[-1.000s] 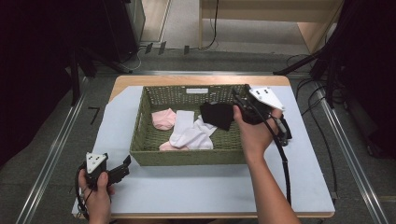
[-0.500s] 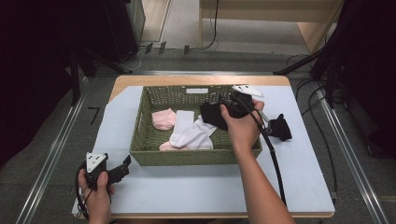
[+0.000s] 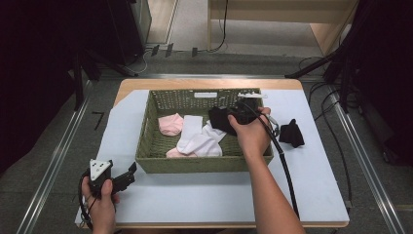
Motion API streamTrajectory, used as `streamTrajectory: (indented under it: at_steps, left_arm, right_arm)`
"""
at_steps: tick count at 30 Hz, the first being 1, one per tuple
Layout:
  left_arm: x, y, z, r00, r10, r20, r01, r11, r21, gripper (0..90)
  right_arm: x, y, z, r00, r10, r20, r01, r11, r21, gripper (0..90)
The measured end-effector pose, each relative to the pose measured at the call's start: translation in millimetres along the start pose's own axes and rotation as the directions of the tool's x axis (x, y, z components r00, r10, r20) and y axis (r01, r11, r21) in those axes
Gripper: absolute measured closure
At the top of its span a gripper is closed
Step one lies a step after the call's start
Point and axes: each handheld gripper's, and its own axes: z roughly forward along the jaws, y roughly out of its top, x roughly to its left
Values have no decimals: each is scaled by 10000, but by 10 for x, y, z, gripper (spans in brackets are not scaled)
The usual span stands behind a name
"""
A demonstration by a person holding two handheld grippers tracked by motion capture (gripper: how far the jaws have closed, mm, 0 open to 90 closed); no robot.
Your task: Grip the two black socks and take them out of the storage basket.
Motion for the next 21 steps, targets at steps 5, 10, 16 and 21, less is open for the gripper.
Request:
streamTrajectory:
  at_steps: [5,10,16,21]
  left_arm:
    - [1,0,0,10000,-5,-2,5,10000,7,149]
    - [0,0,0,10000,0,9,0,10000,2,149]
    - [1,0,0,10000,-6,8,6,10000,7,149]
    - [-1,1,2,10000,-4,11,4,10000,20,149]
  right_arm:
    - [8,-25,72,9996,-222,191,208,9973,705,575]
    - [15,-73,158,9980,-626,68,608,9861,1549,550]
    - [-17,-194,301,9895,-1425,-245,1431,9398,3103,501]
    - [-5,-217,287,9837,-1797,-6,1704,9320,3200,709]
